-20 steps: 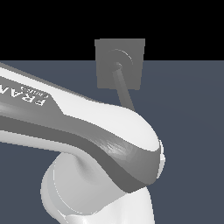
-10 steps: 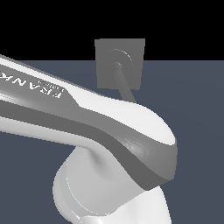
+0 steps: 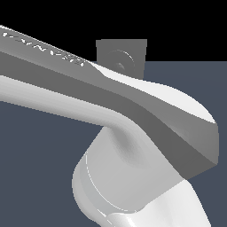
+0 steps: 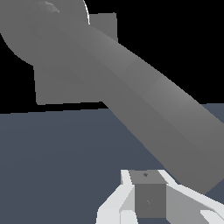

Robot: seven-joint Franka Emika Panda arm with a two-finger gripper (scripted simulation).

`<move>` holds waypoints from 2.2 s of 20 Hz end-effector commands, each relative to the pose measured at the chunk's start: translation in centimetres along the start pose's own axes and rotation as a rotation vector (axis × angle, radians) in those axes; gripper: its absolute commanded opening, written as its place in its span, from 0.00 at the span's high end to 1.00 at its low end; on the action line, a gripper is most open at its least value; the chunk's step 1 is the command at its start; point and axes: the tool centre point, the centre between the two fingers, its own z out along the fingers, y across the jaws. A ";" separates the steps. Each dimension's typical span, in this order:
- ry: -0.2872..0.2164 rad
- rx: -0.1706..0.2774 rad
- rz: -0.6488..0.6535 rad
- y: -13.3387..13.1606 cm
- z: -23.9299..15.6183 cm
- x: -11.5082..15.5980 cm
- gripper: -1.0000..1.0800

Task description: Turn on the faucet by rotating a designated handle.

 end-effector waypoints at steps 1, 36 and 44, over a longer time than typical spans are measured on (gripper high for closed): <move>0.035 -0.009 -0.003 1.3 0.4 2.1 1.00; 0.037 -0.013 0.020 6.5 -0.2 11.3 1.00; 0.040 -0.012 0.012 6.9 -0.2 14.1 1.00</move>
